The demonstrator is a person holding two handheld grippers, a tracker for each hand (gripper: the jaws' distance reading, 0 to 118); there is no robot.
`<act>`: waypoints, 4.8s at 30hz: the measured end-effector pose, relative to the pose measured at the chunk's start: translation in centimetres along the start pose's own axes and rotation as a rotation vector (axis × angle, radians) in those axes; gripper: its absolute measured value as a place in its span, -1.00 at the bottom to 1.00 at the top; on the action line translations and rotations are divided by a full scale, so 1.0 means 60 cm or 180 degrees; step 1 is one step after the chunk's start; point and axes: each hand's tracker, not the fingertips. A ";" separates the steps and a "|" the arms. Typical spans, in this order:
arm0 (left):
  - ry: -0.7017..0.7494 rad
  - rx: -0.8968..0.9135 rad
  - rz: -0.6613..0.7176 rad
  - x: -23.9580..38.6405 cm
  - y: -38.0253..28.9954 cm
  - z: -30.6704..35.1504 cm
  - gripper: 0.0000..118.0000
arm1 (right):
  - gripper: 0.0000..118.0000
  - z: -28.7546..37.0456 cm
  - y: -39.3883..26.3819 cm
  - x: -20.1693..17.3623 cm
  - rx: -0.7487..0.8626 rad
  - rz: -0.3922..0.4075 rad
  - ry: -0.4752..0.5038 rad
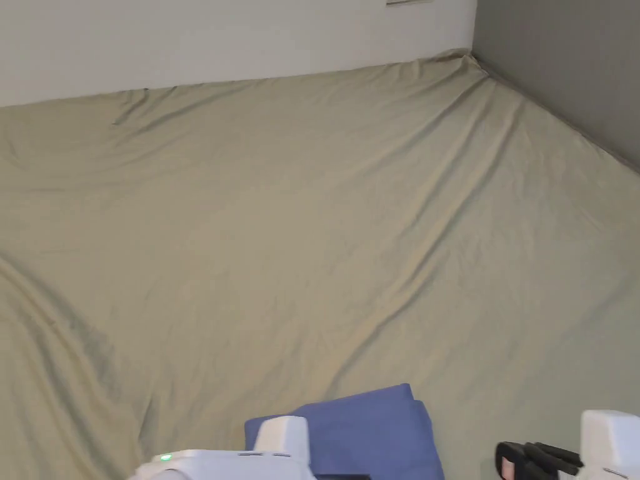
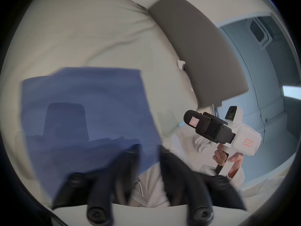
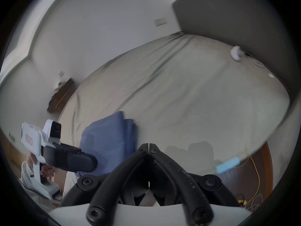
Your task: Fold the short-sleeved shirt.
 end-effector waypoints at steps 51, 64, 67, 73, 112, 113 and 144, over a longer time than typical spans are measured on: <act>0.4234 -0.0225 0.0578 -0.501 0.114 0.619 -0.59 | -0.97 -0.111 0.034 -0.091 -0.0387 0.0405 -0.0226; 0.3791 0.0913 0.0533 -0.368 0.048 0.678 -1.00 | -0.97 -0.115 0.040 -0.111 -0.0393 0.0464 -0.0123; 0.3493 0.1098 0.0416 -0.322 0.043 0.636 -1.00 | -0.97 -0.101 0.043 -0.124 -0.0324 0.0472 -0.0081; 0.2923 0.1608 0.0107 -0.180 0.020 0.523 -1.00 | -0.97 -0.057 0.056 -0.131 -0.0052 0.0454 -0.0004; 0.2797 0.3256 -0.1101 0.255 -0.121 0.332 0.91 | 0.94 0.199 0.067 -0.197 0.1325 0.0348 -0.0626; 0.2816 0.3237 -0.1110 0.255 -0.119 0.331 0.91 | 0.94 0.199 0.067 -0.201 0.1381 0.0349 -0.0775; 0.2954 0.3211 -0.1154 0.277 -0.119 0.329 0.90 | 1.00 0.276 0.099 -0.225 0.1905 0.0480 -0.0364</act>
